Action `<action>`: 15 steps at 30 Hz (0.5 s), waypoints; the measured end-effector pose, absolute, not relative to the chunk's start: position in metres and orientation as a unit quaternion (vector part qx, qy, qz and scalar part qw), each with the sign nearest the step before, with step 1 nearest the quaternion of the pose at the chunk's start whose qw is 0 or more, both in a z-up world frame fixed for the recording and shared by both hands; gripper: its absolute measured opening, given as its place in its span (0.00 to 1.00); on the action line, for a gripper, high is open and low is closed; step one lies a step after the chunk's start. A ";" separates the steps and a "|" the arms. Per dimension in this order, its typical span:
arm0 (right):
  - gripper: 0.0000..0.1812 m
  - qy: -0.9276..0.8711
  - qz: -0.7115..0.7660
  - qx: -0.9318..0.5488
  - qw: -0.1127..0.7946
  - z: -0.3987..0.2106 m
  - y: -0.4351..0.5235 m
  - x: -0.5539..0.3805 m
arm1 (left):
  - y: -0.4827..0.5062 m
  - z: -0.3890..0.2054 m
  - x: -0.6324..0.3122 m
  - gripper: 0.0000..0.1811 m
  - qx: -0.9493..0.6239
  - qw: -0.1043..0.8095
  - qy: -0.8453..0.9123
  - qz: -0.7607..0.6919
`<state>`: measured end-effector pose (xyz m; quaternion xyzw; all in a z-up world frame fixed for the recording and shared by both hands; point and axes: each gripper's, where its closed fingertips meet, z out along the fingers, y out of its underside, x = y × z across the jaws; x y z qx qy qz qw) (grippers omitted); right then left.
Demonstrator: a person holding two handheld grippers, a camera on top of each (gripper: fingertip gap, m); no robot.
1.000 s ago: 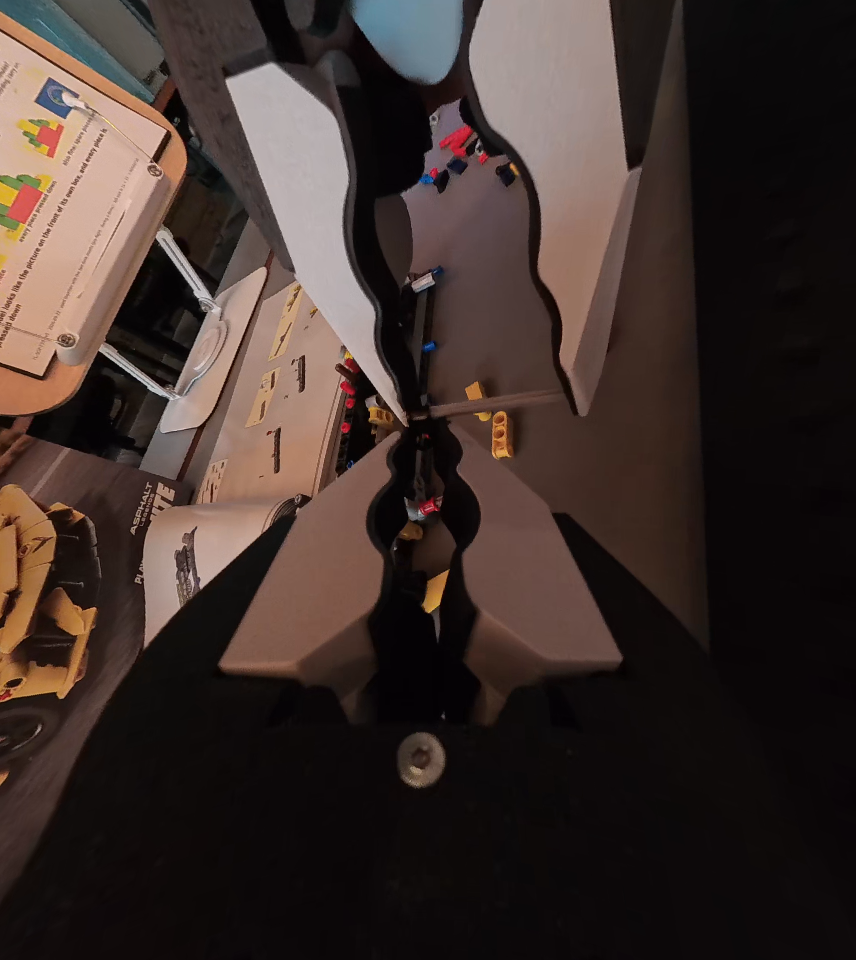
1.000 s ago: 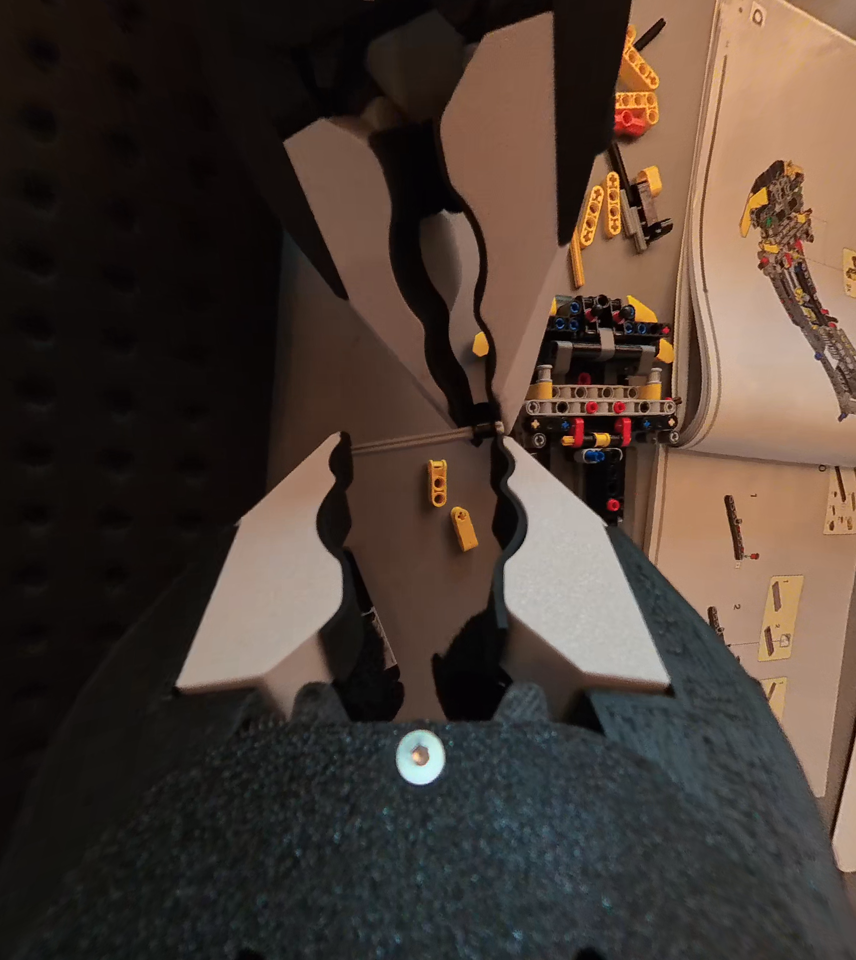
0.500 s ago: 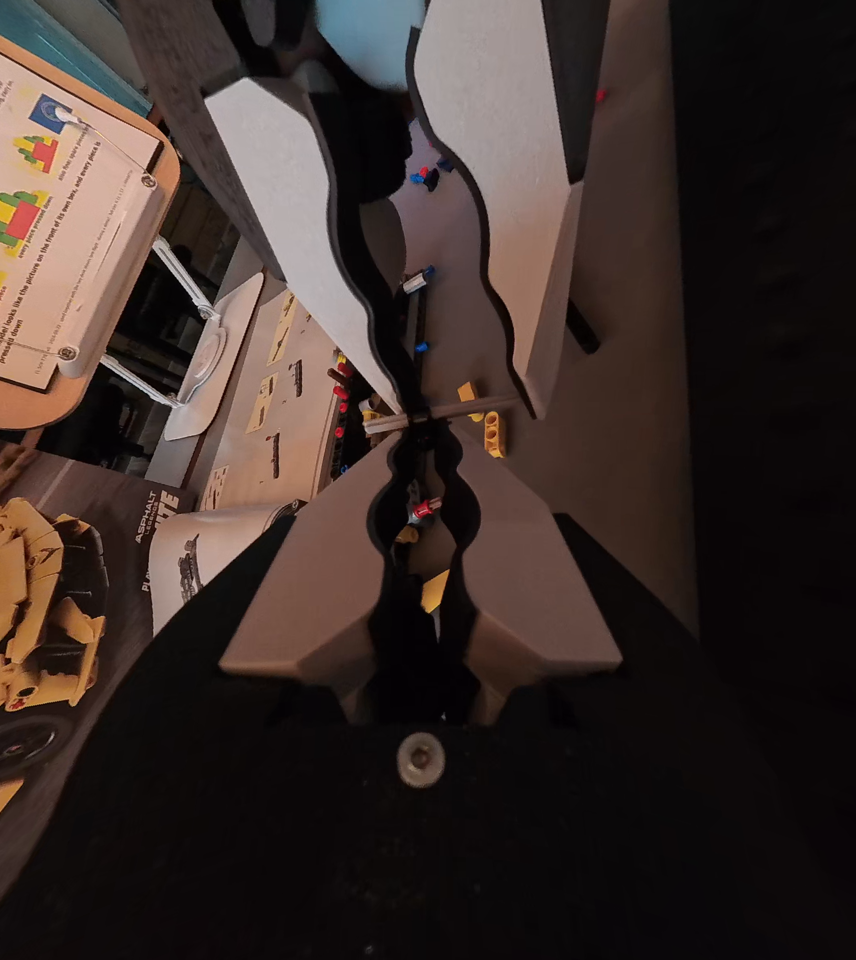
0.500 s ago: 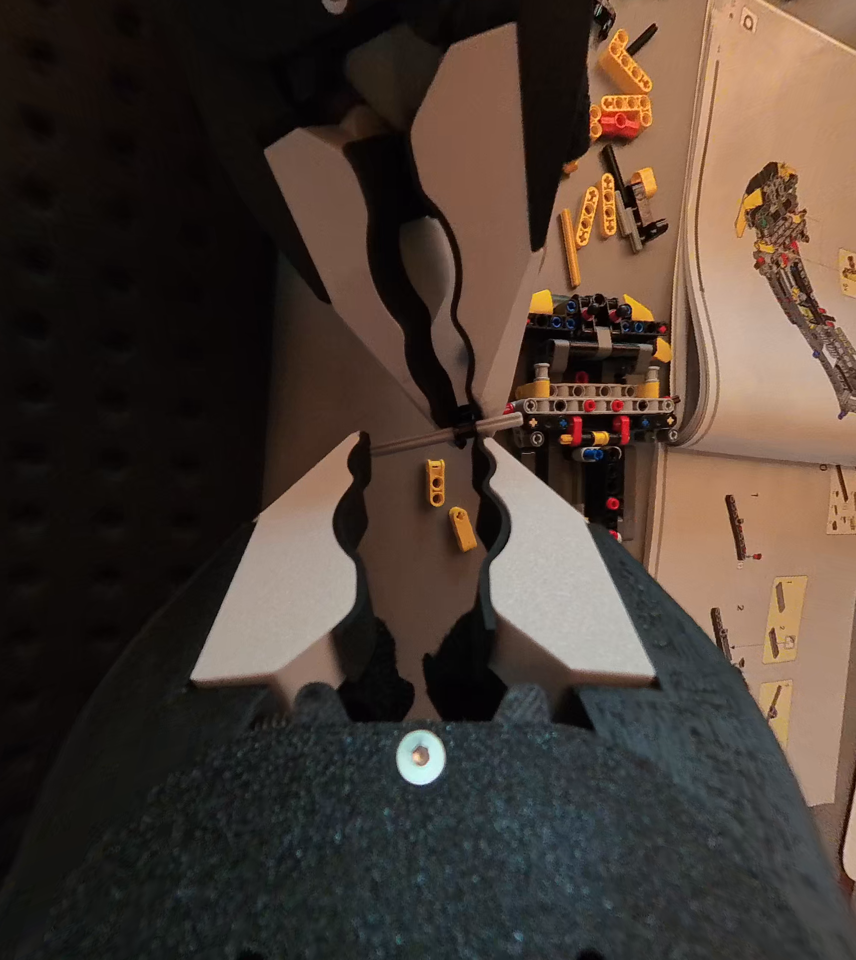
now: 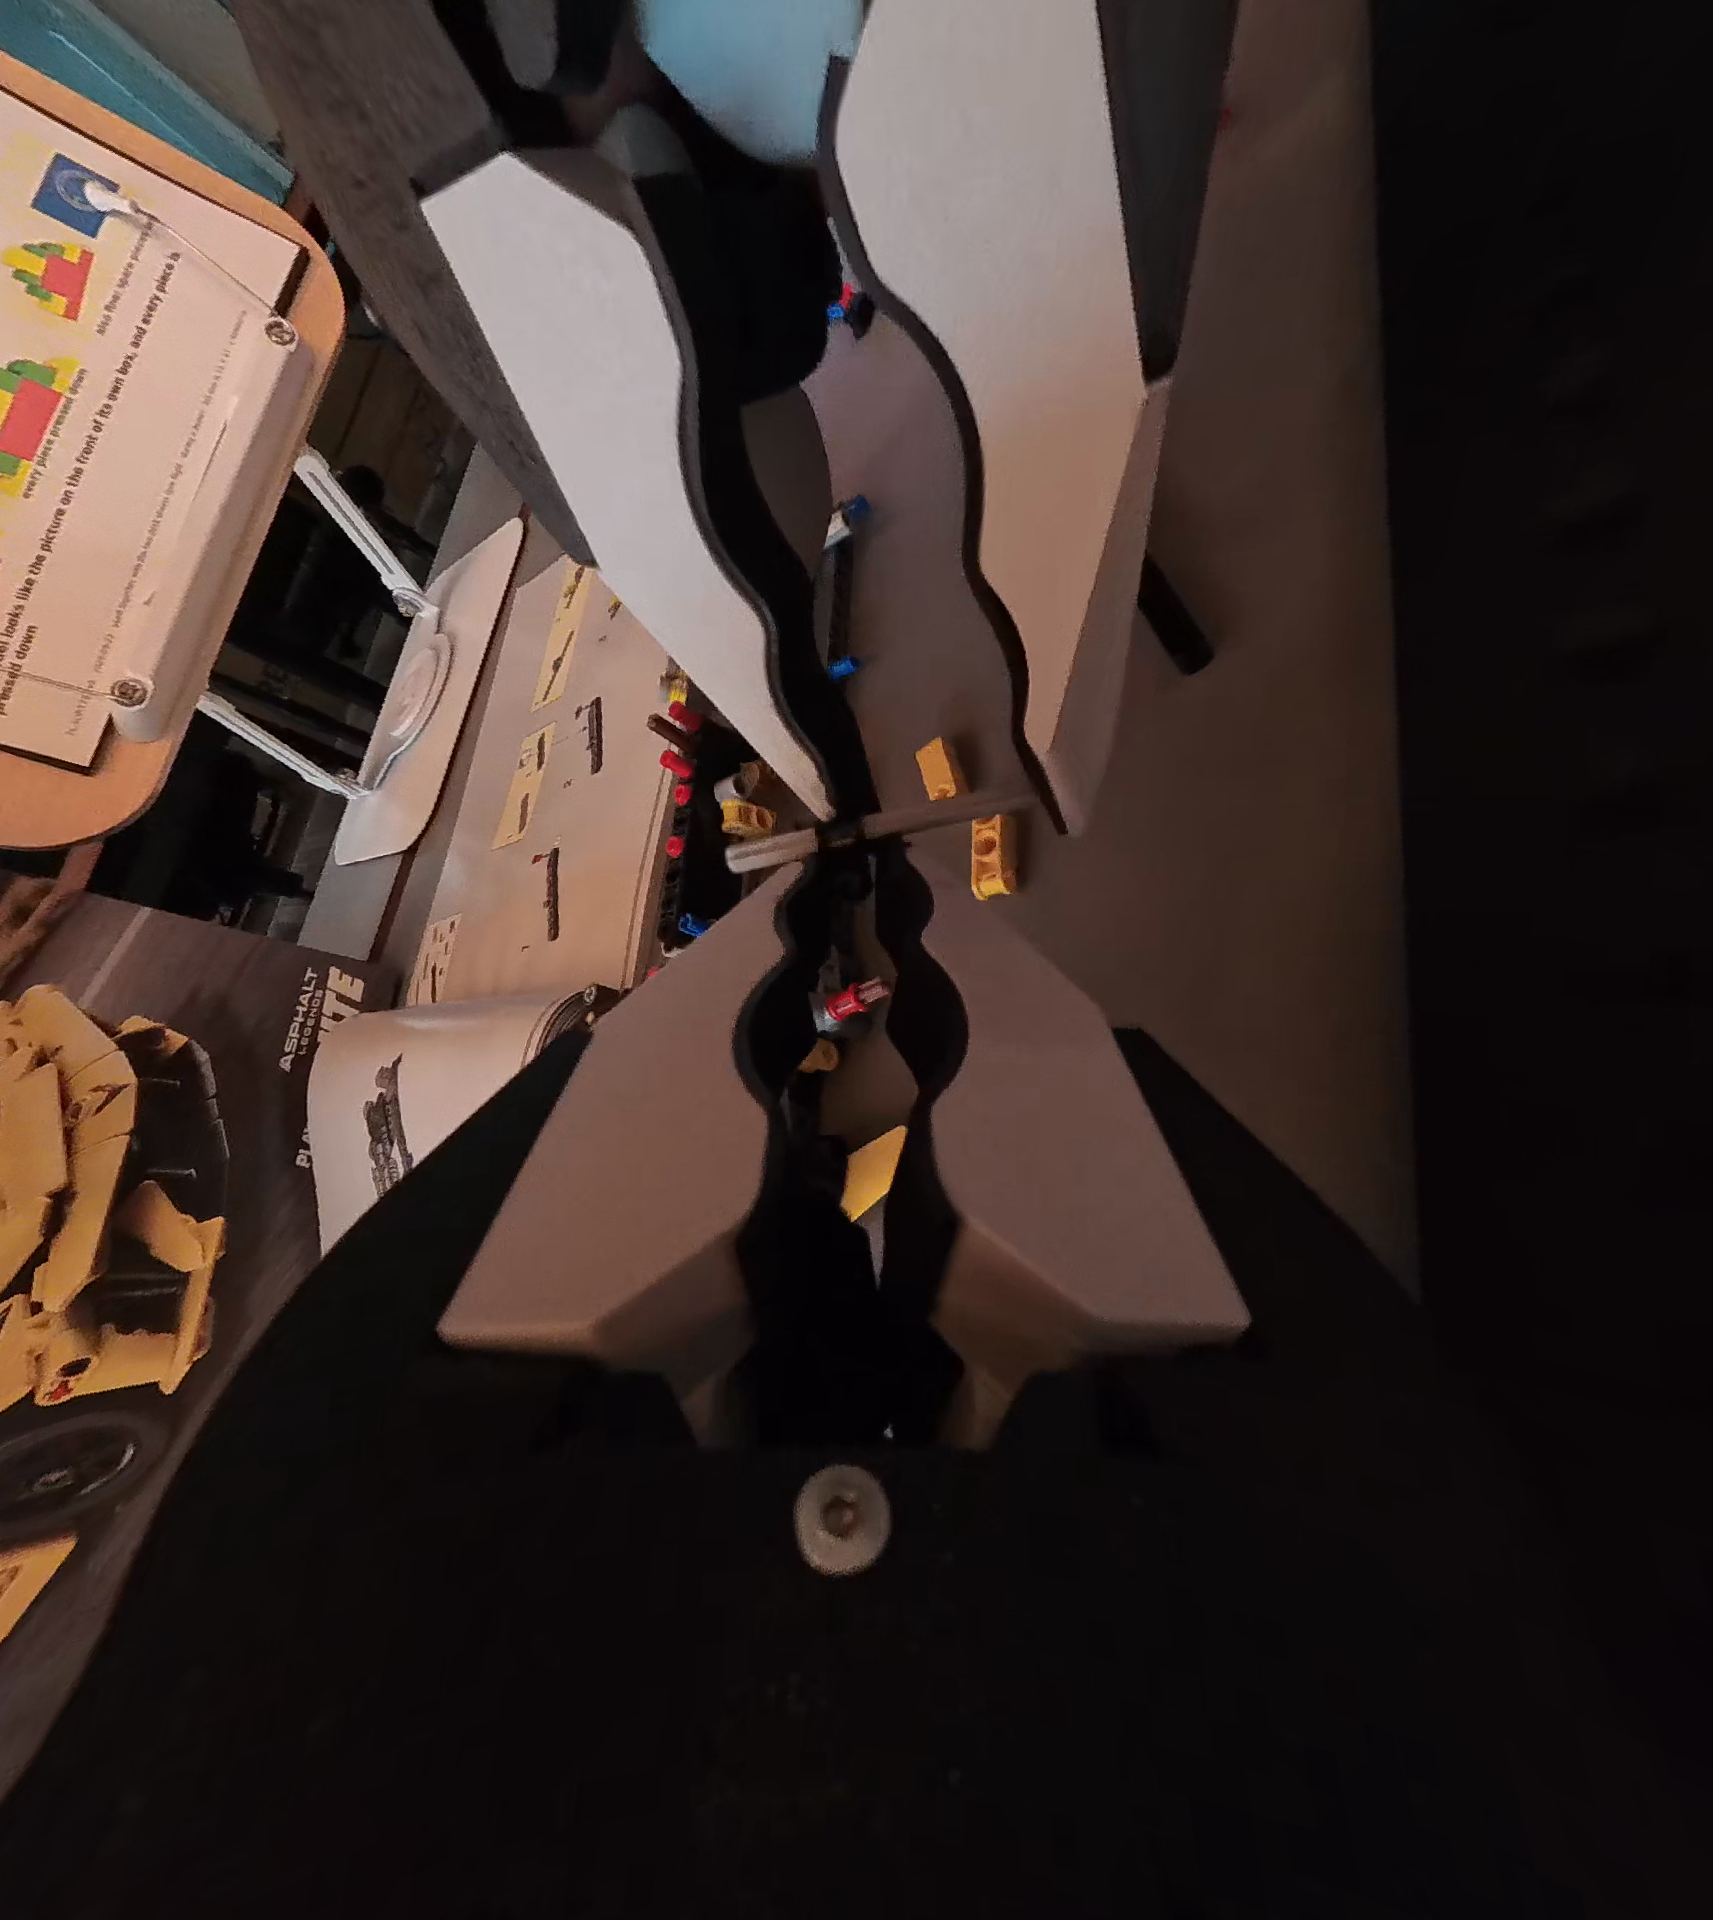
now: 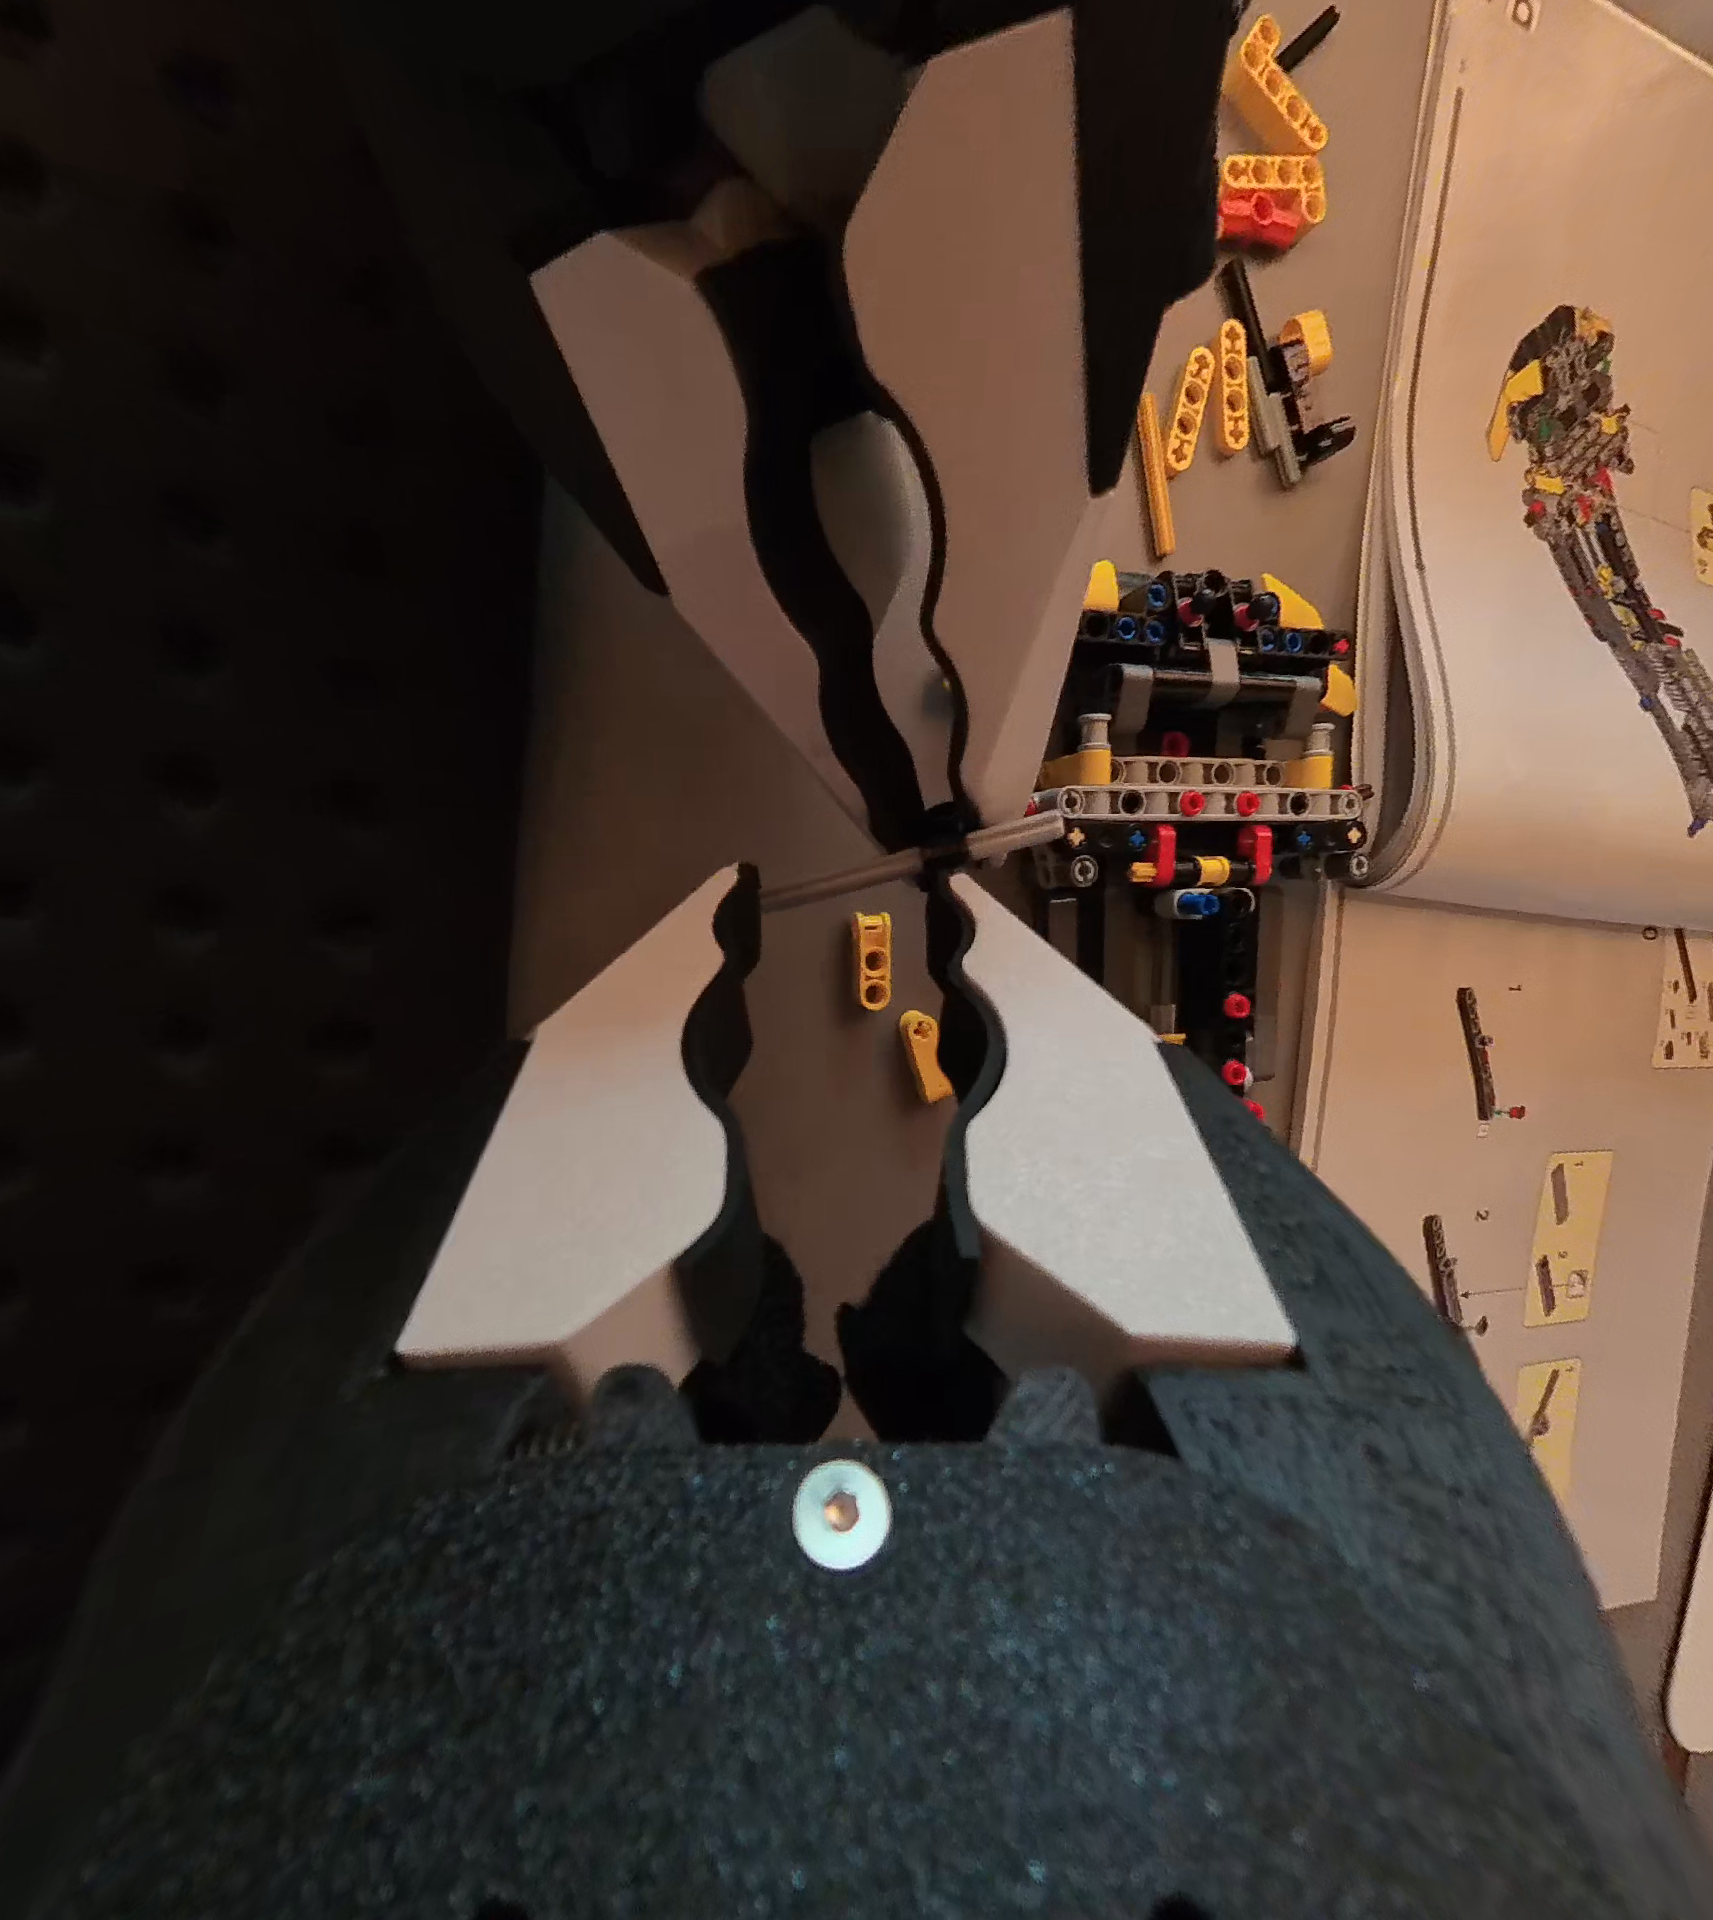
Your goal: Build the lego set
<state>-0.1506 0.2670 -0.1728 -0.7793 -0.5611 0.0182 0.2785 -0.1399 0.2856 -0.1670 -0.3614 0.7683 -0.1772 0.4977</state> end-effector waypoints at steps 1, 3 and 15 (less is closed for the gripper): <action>0.17 -0.559 0.020 -0.780 0.281 -0.173 0.267 -0.151 | 0.286 -0.167 -0.140 0.03 -0.362 0.498 0.768 -0.176; 0.17 -0.552 0.037 -0.784 0.284 -0.171 0.266 -0.152 | 0.285 -0.167 -0.140 0.03 -0.363 0.496 0.767 -0.182; 0.20 -0.554 0.006 -0.784 0.282 -0.167 0.273 -0.150 | 0.290 -0.162 -0.138 0.02 -0.363 0.508 0.761 -0.175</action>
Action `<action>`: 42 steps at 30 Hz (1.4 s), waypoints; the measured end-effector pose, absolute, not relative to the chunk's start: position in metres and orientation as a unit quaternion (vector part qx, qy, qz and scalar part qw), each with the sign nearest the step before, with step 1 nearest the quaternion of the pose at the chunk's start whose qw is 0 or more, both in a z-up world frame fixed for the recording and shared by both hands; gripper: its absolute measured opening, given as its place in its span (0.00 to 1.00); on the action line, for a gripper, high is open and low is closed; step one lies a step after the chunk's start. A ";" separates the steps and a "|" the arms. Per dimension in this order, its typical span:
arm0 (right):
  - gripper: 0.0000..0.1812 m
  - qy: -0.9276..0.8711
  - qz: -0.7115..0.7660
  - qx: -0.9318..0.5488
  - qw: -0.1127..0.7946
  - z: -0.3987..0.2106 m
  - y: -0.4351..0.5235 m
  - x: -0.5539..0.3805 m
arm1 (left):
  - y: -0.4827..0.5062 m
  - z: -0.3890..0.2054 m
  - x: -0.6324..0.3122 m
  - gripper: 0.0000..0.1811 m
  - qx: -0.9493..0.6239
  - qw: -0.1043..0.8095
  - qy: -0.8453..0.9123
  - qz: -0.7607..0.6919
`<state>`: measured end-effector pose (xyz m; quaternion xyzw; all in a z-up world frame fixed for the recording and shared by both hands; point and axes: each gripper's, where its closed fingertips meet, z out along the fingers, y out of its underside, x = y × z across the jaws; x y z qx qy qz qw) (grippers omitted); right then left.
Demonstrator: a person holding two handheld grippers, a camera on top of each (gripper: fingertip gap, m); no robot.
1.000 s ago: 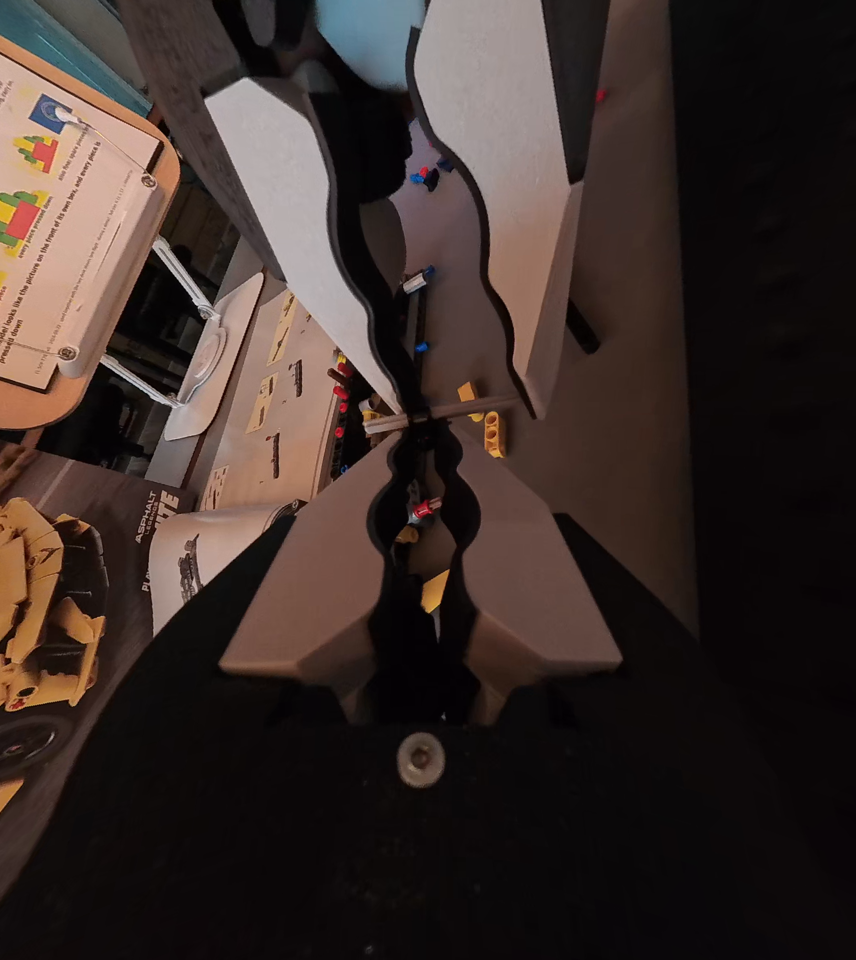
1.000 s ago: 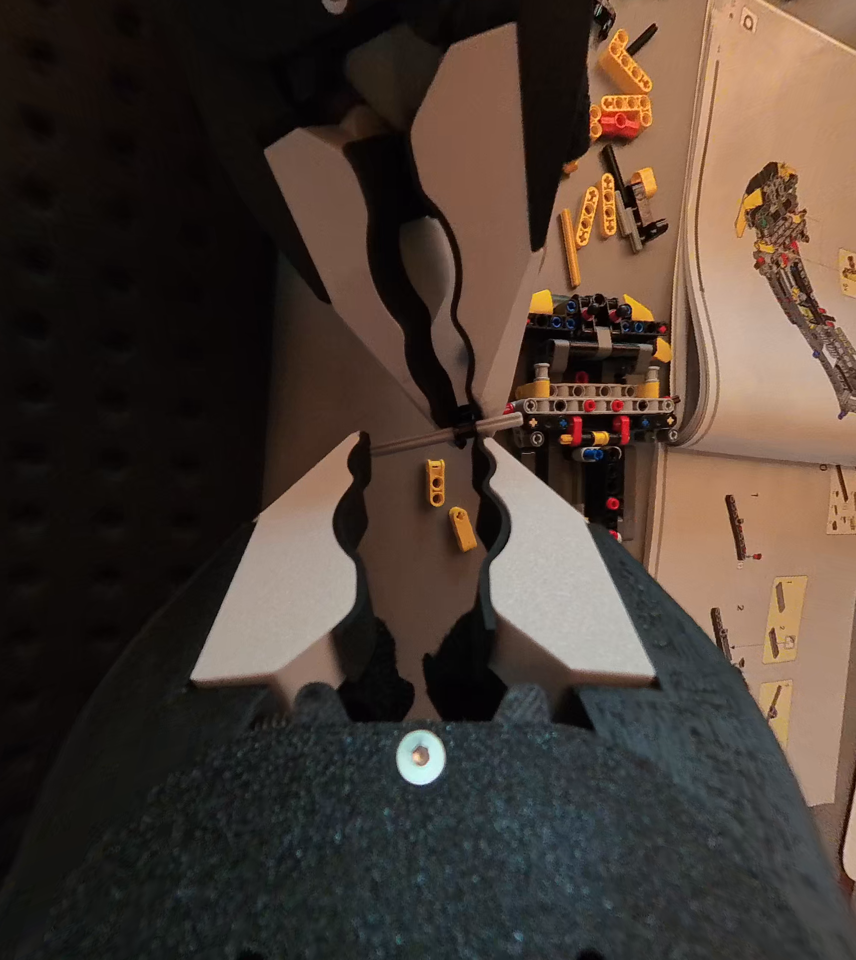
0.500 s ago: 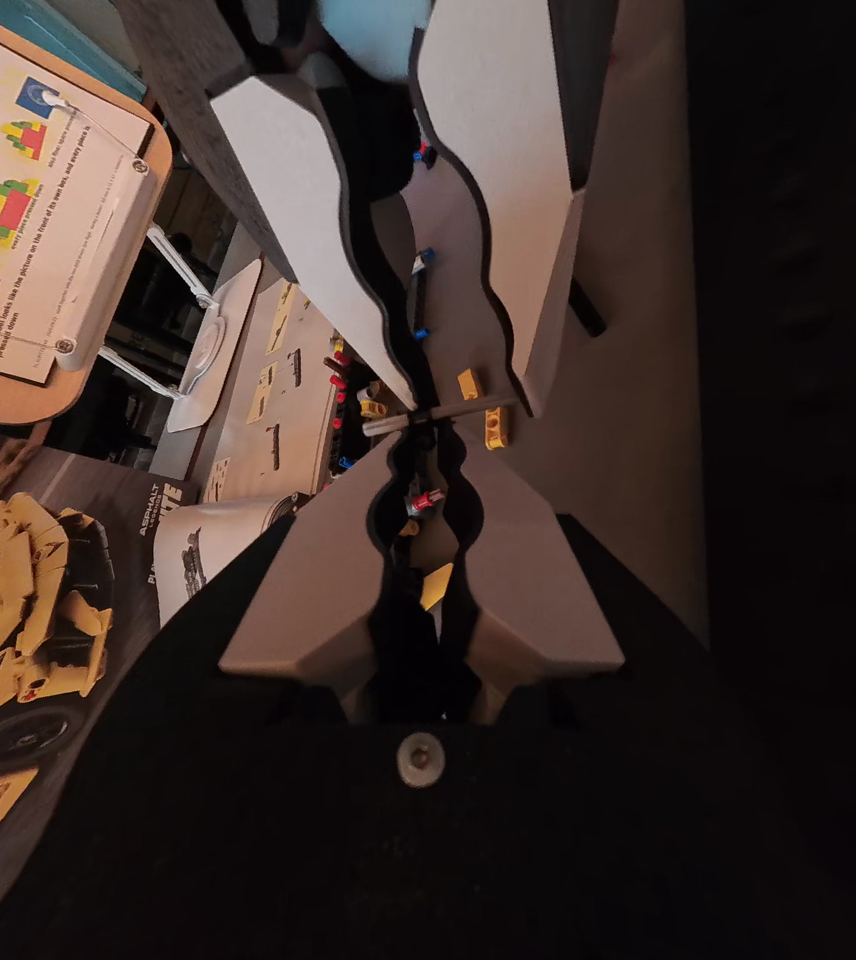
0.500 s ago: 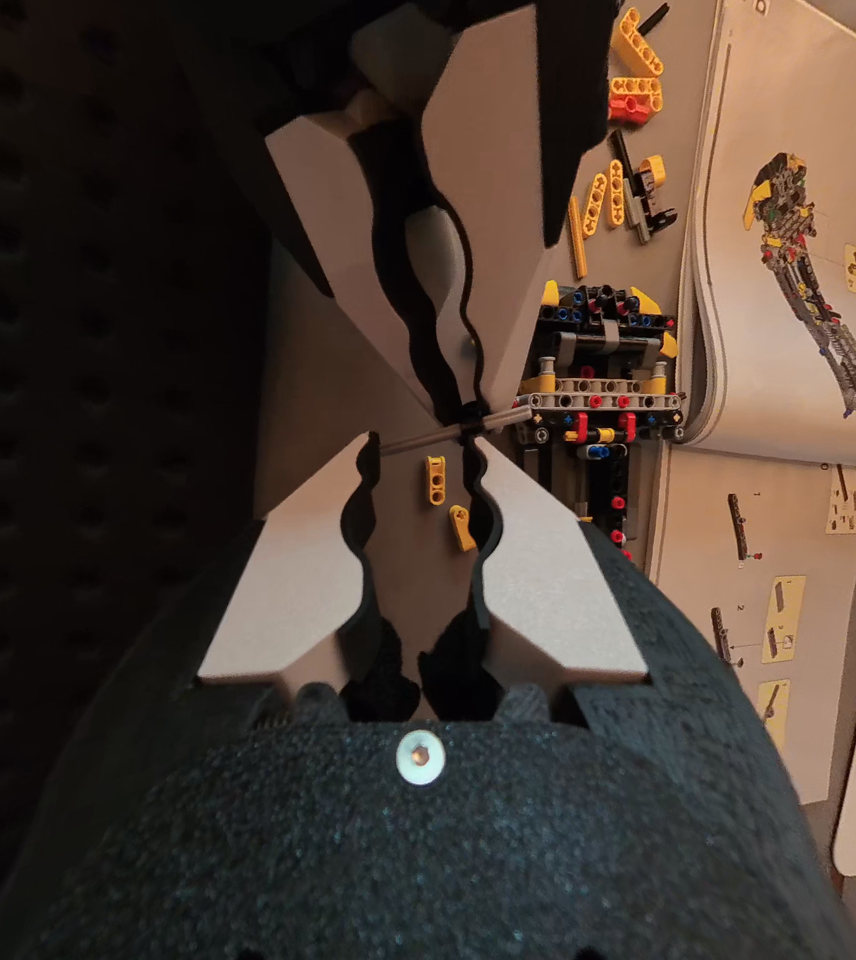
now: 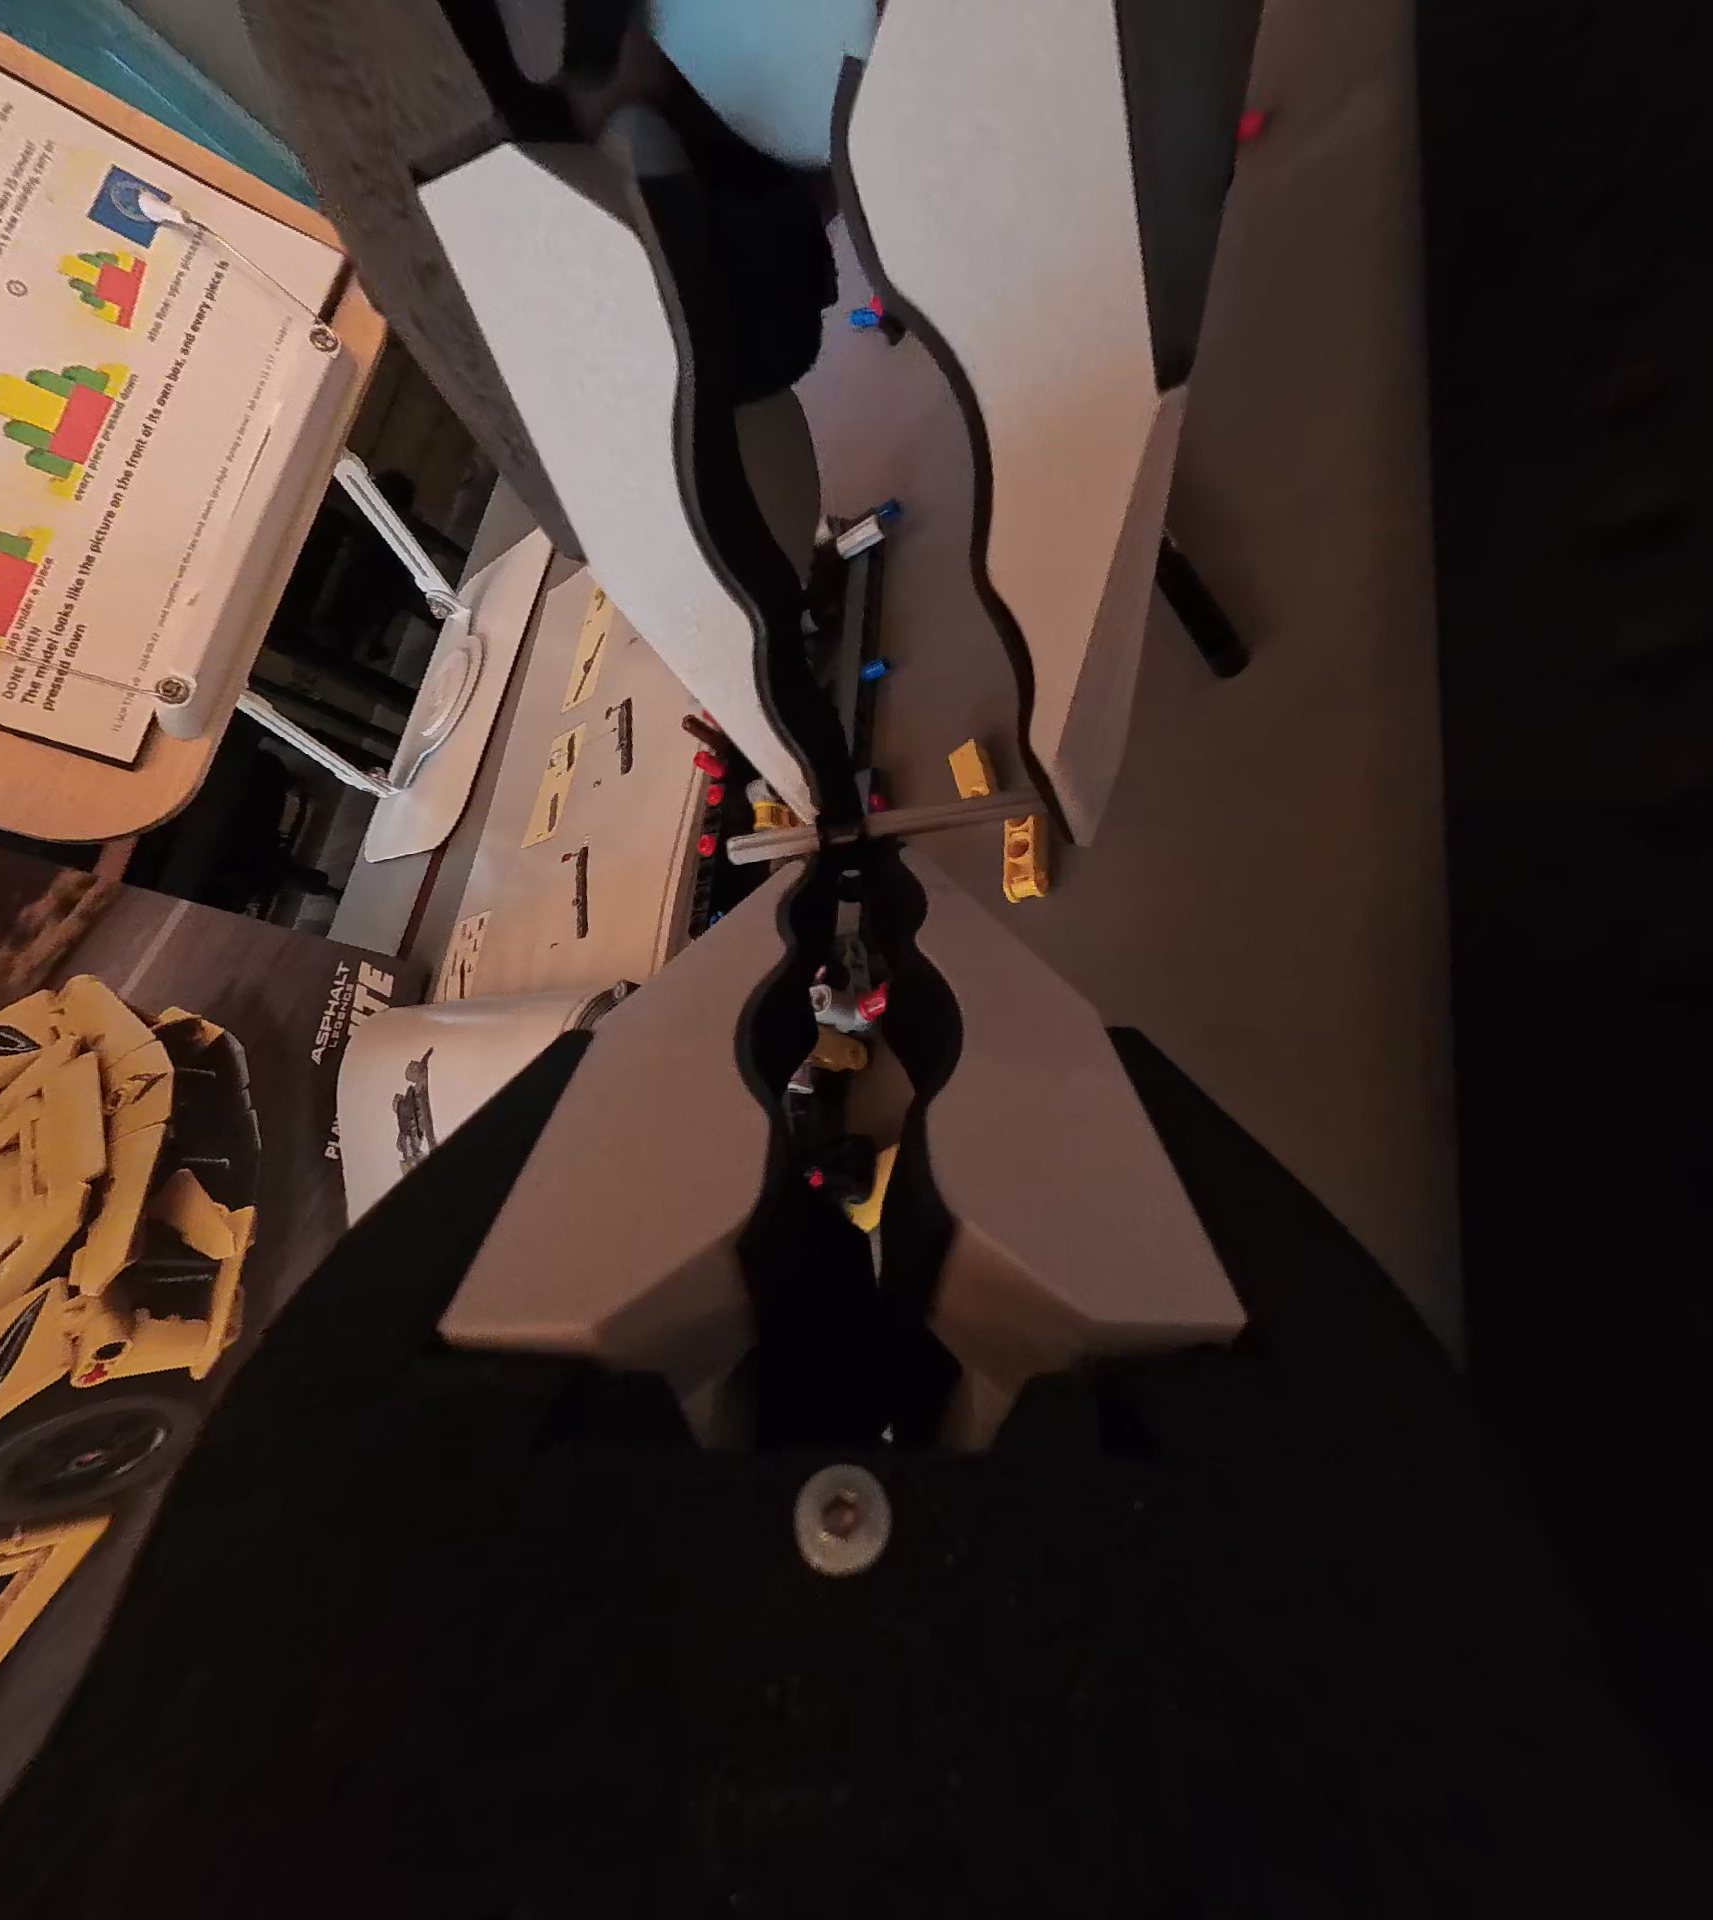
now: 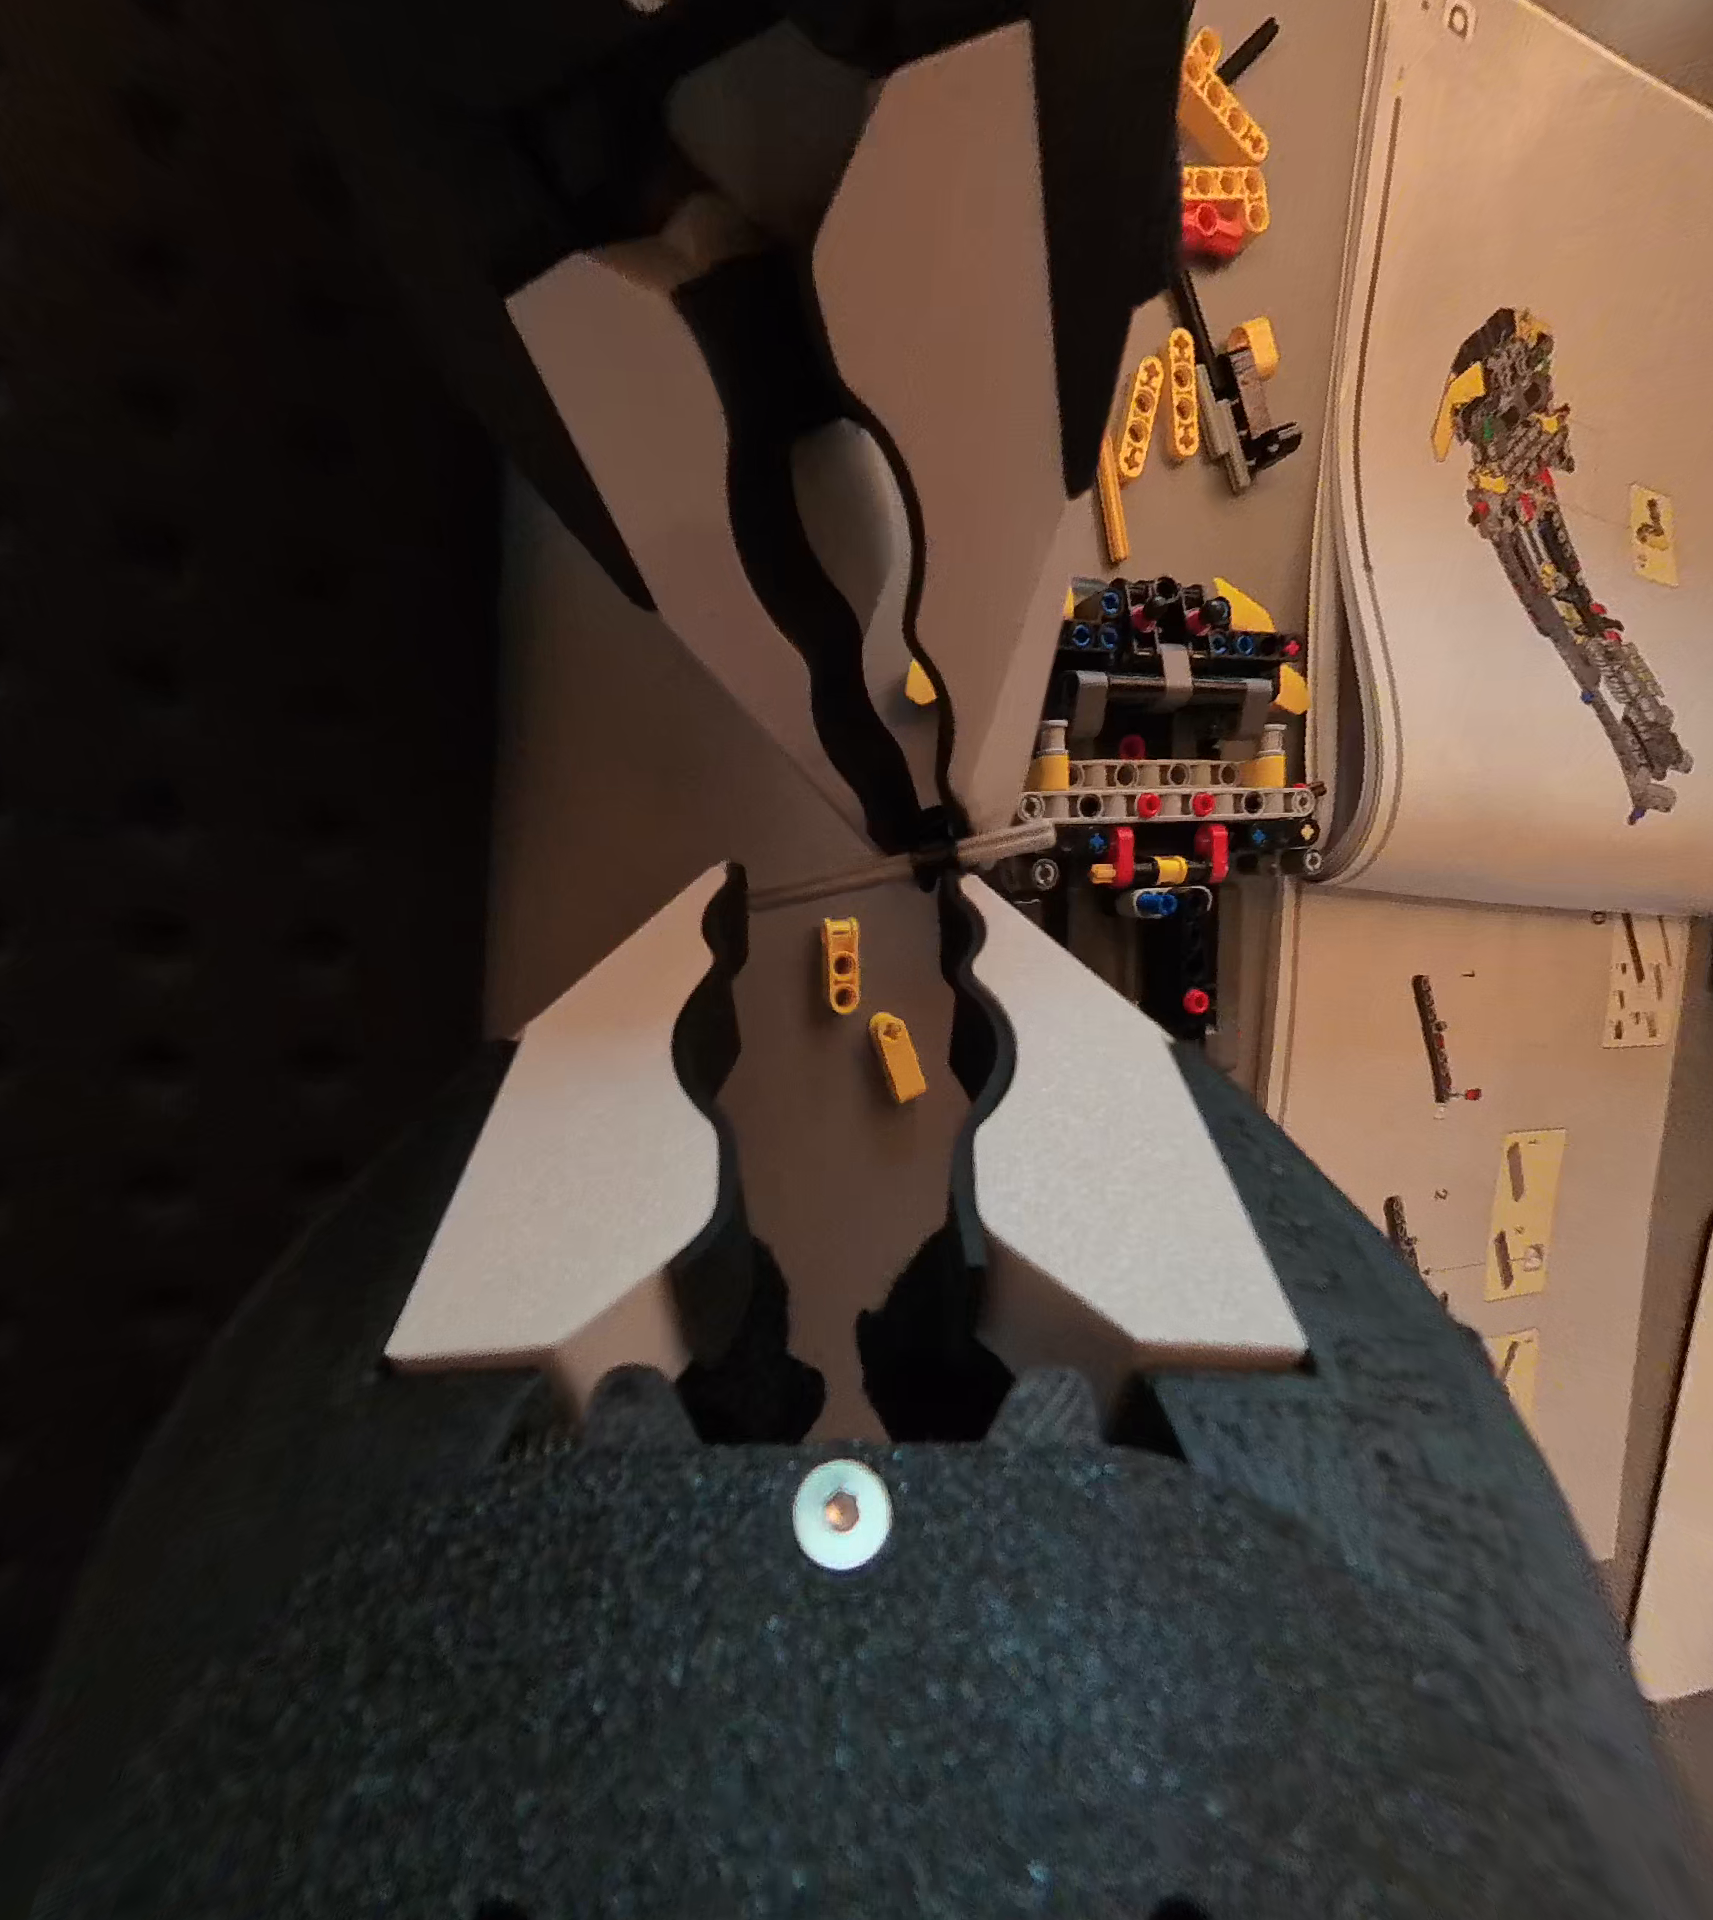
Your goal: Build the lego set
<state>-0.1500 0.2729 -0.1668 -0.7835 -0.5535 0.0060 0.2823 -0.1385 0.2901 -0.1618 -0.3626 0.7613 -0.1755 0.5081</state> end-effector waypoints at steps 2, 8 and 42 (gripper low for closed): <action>0.20 -0.550 0.012 -0.785 0.284 -0.166 0.274 -0.150 | 0.291 -0.161 -0.138 0.02 -0.364 0.508 0.760 -0.177; 0.21 -0.550 0.002 -0.783 0.292 -0.164 0.279 -0.151 | 0.296 -0.159 -0.139 0.02 -0.365 0.516 0.757 -0.166; 0.21 -0.564 -0.048 -0.768 0.300 -0.166 0.280 -0.149 | 0.296 -0.160 -0.136 0.02 -0.350 0.535 0.758 -0.132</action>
